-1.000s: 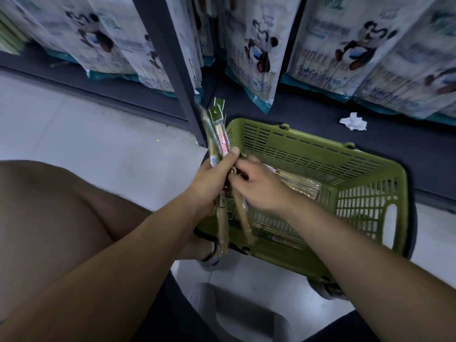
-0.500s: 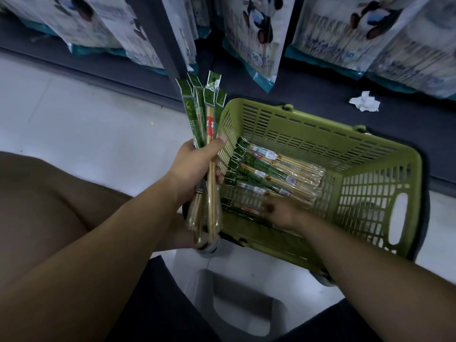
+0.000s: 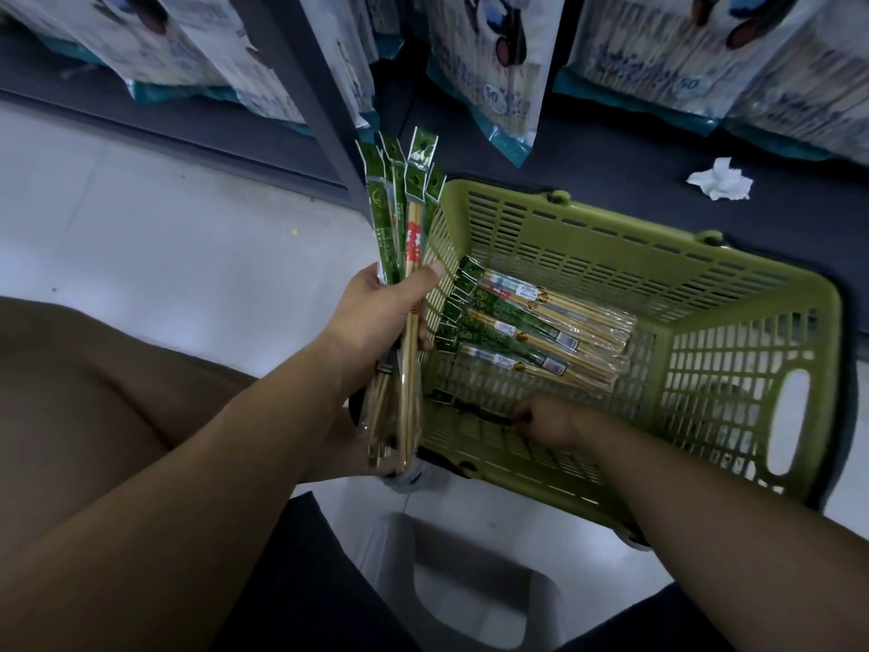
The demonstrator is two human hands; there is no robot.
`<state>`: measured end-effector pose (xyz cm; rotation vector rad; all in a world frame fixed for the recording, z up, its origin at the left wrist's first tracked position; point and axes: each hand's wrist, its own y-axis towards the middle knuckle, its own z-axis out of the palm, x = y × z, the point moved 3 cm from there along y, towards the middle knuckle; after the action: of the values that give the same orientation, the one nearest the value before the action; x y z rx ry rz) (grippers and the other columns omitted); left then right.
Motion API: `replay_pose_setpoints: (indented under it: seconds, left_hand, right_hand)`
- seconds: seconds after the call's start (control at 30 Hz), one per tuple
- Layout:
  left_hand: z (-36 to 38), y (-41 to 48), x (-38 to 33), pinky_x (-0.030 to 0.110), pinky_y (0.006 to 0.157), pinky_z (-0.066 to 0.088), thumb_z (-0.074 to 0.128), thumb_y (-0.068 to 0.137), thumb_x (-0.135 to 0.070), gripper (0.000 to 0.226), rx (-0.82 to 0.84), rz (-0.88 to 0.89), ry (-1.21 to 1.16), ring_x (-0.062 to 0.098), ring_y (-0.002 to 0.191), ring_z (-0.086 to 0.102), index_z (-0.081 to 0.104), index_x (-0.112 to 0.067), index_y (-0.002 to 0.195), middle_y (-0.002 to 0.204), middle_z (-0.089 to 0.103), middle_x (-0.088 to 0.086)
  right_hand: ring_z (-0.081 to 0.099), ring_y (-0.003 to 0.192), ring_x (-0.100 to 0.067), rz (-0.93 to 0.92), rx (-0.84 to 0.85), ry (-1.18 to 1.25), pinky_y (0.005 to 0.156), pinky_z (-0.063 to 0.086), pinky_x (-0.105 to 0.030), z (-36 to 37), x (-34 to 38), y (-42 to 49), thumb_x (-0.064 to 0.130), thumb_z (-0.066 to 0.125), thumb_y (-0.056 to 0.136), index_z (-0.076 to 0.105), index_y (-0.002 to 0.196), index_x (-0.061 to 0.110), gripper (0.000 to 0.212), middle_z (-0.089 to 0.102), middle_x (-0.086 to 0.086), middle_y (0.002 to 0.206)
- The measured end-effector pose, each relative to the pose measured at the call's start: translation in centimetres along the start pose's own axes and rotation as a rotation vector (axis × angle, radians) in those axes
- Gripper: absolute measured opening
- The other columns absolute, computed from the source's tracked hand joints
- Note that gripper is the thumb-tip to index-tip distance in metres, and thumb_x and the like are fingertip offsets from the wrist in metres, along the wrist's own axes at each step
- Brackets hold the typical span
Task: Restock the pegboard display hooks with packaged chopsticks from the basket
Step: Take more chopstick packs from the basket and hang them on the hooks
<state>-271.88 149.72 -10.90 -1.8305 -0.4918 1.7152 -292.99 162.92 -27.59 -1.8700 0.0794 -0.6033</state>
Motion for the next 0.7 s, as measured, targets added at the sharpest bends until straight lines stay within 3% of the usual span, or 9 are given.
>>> replay_pose_setpoints:
  seconds: [0.1, 0.17, 0.27, 0.37, 0.5, 0.6, 0.67, 0.7]
  left_hand:
    - [0.0, -0.2, 0.0, 0.035, 0.058, 0.057, 0.079, 0.080, -0.044, 0.048, 0.001, 0.006, 0.010, 0.021, 0.050, 0.059, 0.054, -0.009, 0.101, 0.064, 0.060, 0.001]
    - [0.0, -0.4, 0.1, 0.036, 0.059, 0.058, 0.079, 0.083, -0.041, 0.045, 0.002, 0.011, 0.005, 0.021, 0.050, 0.061, 0.055, -0.008, 0.101, 0.062, 0.061, 0.000]
    - [0.1, -0.6, 0.0, 0.034, 0.060, 0.059, 0.078, 0.090, -0.033, 0.036, -0.008, 0.000, 0.014, 0.019, 0.053, 0.063, 0.057, -0.006, 0.104, 0.065, 0.065, 0.001]
    - [0.4, -0.8, -0.2, 0.032, 0.059, 0.058, 0.077, 0.092, -0.027, 0.027, -0.015, -0.013, 0.016, 0.019, 0.054, 0.064, 0.060, -0.008, 0.100, 0.067, 0.063, 0.003]
    - [1.8, -1.7, -0.5, 0.031, 0.059, 0.058, 0.074, 0.094, -0.022, 0.022, 0.044, -0.029, -0.009, 0.021, 0.063, 0.065, 0.061, -0.007, 0.104, 0.075, 0.064, 0.009]
    - [3.7, -3.1, -1.1, 0.041, 0.080, 0.060, 0.077, 0.092, -0.027, 0.034, 0.134, -0.024, -0.071, 0.029, 0.091, 0.069, 0.064, -0.008, 0.117, 0.098, 0.073, 0.011]
    - [5.1, -4.2, -1.8, 0.051, 0.097, 0.056, 0.080, 0.089, -0.032, 0.047, 0.153, -0.048, -0.158, 0.032, 0.108, 0.071, 0.061, -0.010, 0.126, 0.117, 0.075, 0.013]
    - [5.6, -4.7, -2.5, 0.053, 0.099, 0.056, 0.081, 0.088, -0.033, 0.050, 0.150, -0.050, -0.198, 0.033, 0.110, 0.071, 0.060, -0.011, 0.128, 0.119, 0.074, 0.013]
  right_hand:
    - [0.063, 0.103, -0.021, -0.010, -0.060, 0.001, 0.087, 0.050, -0.034, 0.0, 0.4, -0.4, 0.028, 0.058, 0.103, 0.071, 0.117, 0.019, 0.021, 0.067, -0.005, 0.115]
    - [0.063, 0.091, -0.018, -0.021, -0.133, 0.023, 0.074, 0.049, -0.031, -0.7, 0.7, -1.0, 0.029, 0.054, 0.104, 0.069, 0.105, 0.023, 0.015, 0.067, -0.004, 0.103]
    - [0.065, 0.077, -0.018, -0.043, -0.239, 0.176, 0.064, 0.047, -0.031, -3.5, 1.9, -2.7, 0.034, 0.052, 0.104, 0.063, 0.087, 0.028, 0.021, 0.067, -0.002, 0.086]
    - [0.066, 0.071, -0.016, -0.084, -0.342, 0.372, 0.062, 0.049, -0.030, -6.9, 3.7, -5.7, 0.037, 0.055, 0.103, 0.069, 0.088, 0.026, 0.023, 0.070, -0.001, 0.082]
    - [0.074, 0.082, -0.016, -0.202, -0.446, 0.722, 0.067, 0.059, -0.028, -9.7, 6.6, -10.5, 0.030, 0.055, 0.104, 0.072, 0.094, 0.019, 0.023, 0.079, 0.003, 0.087]
    - [0.074, 0.088, -0.020, -0.273, -0.524, 0.746, 0.087, 0.058, -0.041, -10.8, 8.9, -13.8, 0.034, 0.056, 0.104, 0.073, 0.095, 0.019, 0.025, 0.079, 0.002, 0.090]
    - [0.070, 0.077, -0.023, -0.278, -0.592, 0.648, 0.078, 0.055, -0.039, -11.3, 10.4, -16.0, 0.039, 0.057, 0.102, 0.072, 0.092, 0.022, 0.025, 0.075, 0.000, 0.083]
    - [0.065, 0.068, -0.022, -0.286, -0.626, 0.610, 0.069, 0.052, -0.037, -11.6, 11.1, -17.2, 0.038, 0.058, 0.102, 0.070, 0.088, 0.022, 0.024, 0.070, -0.001, 0.076]
